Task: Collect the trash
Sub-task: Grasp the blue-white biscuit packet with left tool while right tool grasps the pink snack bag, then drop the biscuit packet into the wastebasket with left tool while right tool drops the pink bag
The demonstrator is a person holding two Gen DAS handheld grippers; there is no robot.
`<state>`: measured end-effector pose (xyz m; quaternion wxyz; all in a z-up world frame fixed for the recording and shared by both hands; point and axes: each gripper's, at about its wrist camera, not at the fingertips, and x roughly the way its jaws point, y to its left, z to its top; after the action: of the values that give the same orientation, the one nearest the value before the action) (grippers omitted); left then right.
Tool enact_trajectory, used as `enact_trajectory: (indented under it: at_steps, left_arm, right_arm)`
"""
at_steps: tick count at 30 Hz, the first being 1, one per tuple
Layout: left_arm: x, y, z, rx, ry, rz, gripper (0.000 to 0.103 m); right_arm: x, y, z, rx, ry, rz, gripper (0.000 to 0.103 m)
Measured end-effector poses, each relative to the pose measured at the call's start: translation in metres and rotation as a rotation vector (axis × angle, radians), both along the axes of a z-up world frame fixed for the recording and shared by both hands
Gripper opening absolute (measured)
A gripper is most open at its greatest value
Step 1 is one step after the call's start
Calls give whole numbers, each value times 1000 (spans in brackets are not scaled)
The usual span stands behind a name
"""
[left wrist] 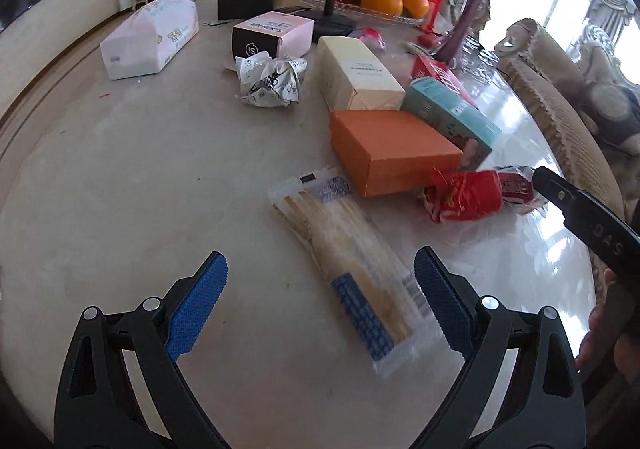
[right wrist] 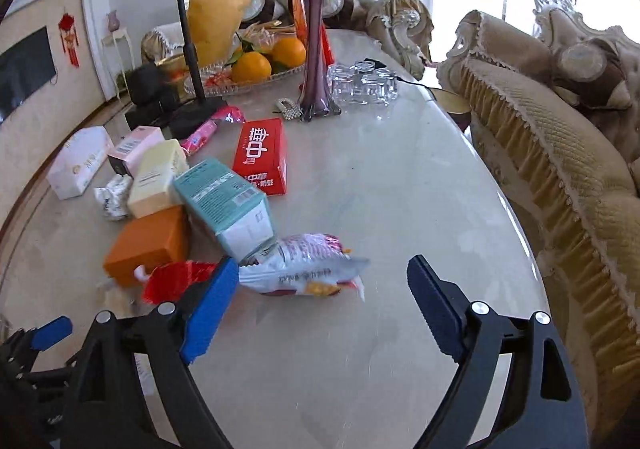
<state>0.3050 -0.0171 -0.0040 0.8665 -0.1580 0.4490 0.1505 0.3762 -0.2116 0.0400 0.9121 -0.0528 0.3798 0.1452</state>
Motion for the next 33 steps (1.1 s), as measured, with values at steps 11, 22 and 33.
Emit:
enact_trajectory:
  at_steps: [11,22,33]
  left_arm:
    - [13,-16,-17,137,51,-33,92]
    - [4,0,-15,142,48,-193,86]
    - [-5,24,-7,173,31,-275,31]
  right_arm:
    - [31,8,-28,-52,117,58,85]
    - [26,15,-41,-87,110,138,68]
    - [6,14,-35,-87,80,93,39]
